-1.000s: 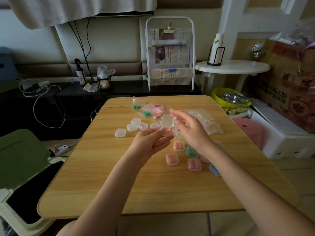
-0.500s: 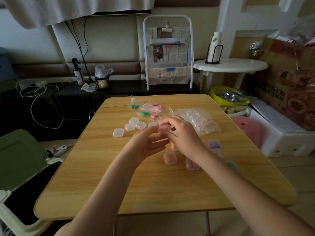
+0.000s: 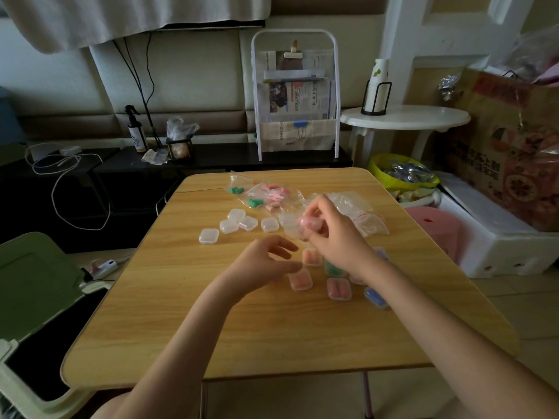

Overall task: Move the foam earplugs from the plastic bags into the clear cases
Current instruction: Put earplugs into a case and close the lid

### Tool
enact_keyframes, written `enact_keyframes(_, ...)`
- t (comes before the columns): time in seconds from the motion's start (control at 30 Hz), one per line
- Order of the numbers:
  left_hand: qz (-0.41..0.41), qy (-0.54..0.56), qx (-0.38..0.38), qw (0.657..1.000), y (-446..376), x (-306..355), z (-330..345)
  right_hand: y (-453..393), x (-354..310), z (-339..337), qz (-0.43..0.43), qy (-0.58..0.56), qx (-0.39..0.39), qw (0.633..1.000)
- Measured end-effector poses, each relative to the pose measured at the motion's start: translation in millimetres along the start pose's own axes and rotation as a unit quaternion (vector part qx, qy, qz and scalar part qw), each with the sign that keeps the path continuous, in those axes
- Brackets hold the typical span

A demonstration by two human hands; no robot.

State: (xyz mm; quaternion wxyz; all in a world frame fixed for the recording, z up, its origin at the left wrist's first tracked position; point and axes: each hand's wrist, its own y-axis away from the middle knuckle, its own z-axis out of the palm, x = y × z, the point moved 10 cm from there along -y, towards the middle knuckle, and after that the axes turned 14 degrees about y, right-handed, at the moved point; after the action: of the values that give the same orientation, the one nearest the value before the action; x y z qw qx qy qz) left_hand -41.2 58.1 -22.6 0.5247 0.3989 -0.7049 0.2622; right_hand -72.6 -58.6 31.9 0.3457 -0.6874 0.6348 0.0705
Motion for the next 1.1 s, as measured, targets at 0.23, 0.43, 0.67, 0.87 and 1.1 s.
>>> enact_keyframes(0.23, 0.089, -0.134, -0.065, 0.985, 7.6, 4.7, 29.5, 10.2, 20.2, -14.7, 0.038, -0.040, -0.032, 0.998)
enact_keyframes(0.43, 0.140, -0.133, -0.051, 0.980, 9.6, 13.7, 43.3, 29.6, 37.9, -31.3, 0.080, -0.022, -0.019, 0.996)
enact_keyframes(0.67, 0.166, -0.175, 0.033, 0.970, 5.5, 17.8, 32.6, 41.6, 40.5, -28.9, 0.082, -0.045, -0.005, 0.996)
enact_keyframes(0.87, 0.181, -0.174, 0.091, 0.964, 1.8, 21.3, 23.7, 43.3, 42.5, -18.8, 0.112, -0.072, -0.029, 0.991)
enact_keyframes(1.1, 0.184, -0.138, 0.122, 0.965, 3.2, 26.7, 12.7, 37.6, 57.5, -25.2, 0.187, -0.237, -0.018, 0.953)
